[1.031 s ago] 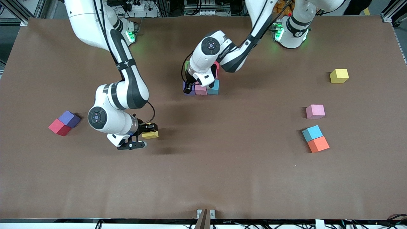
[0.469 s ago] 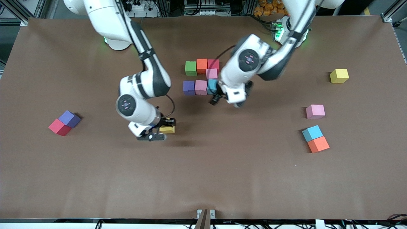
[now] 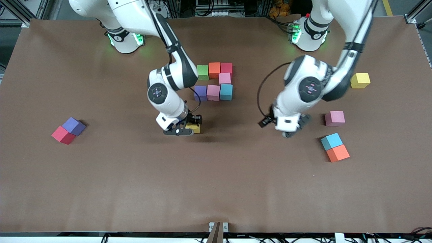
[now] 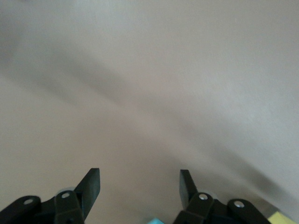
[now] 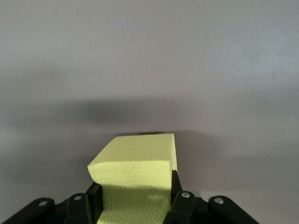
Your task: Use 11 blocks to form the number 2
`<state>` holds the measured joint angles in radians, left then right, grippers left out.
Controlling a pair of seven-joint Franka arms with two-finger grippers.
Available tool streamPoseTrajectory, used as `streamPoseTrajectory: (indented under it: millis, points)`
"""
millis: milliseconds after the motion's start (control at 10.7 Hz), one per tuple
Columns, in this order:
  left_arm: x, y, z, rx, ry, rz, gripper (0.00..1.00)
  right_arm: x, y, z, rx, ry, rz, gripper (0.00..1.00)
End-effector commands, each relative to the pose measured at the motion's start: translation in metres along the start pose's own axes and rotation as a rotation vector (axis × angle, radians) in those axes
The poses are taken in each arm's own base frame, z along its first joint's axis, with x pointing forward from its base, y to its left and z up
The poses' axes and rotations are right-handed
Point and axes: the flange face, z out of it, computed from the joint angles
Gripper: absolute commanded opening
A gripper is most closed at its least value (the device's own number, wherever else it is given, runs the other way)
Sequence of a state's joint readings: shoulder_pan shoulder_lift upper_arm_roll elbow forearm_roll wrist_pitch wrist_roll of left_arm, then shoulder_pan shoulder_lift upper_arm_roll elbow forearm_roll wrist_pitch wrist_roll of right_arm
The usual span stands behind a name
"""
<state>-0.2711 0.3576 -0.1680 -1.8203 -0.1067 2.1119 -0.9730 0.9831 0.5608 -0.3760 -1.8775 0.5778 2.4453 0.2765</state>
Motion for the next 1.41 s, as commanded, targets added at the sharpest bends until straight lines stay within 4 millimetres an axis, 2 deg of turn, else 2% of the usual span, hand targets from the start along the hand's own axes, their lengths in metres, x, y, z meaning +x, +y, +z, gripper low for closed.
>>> streamPoseTrajectory:
  millis: [0, 187, 375, 469, 562, 656, 750, 937, 1312]
  points:
    - [0.047, -0.033, 0.002, 0.019, 0.000, 0.080, 0.77, -0.034, 0.004, -0.012, 0.035, 0.002, 0.022, 0.00]
    - [0.082, -0.055, 0.009, 0.041, 0.007, 0.095, 0.77, -0.053, -0.005, -0.009, 0.047, -0.009, 0.039, 0.00]
    - [0.090, -0.060, 0.023, 0.109, 0.045, 0.140, 0.77, -0.060, -0.002, -0.013, 0.052, -0.016, 0.047, 0.00]
    - [0.100, -0.068, 0.033, 0.116, 0.031, 0.111, 0.77, -0.063, 0.000, -0.015, 0.052, -0.016, 0.046, 0.00]
    - [0.125, -0.087, 0.041, 0.120, 0.016, 0.078, 0.77, -0.069, 0.002, -0.013, 0.051, -0.009, 0.044, 0.00]
    - [0.143, -0.097, 0.048, 0.119, 0.006, 0.063, 0.77, -0.071, 0.004, -0.012, 0.049, -0.002, 0.043, 0.00]
    - [0.146, -0.098, 0.048, 0.117, 0.004, 0.102, 0.77, -0.076, 0.001, -0.010, 0.050, 0.009, 0.037, 0.00]
    - [0.168, -0.111, 0.041, 0.100, 0.014, 0.077, 0.78, -0.088, -0.004, -0.001, 0.041, 0.021, 0.033, 0.00]
    - [0.181, -0.121, 0.040, 0.091, 0.011, 0.084, 0.78, -0.104, -0.016, 0.009, 0.028, 0.008, 0.032, 0.00]
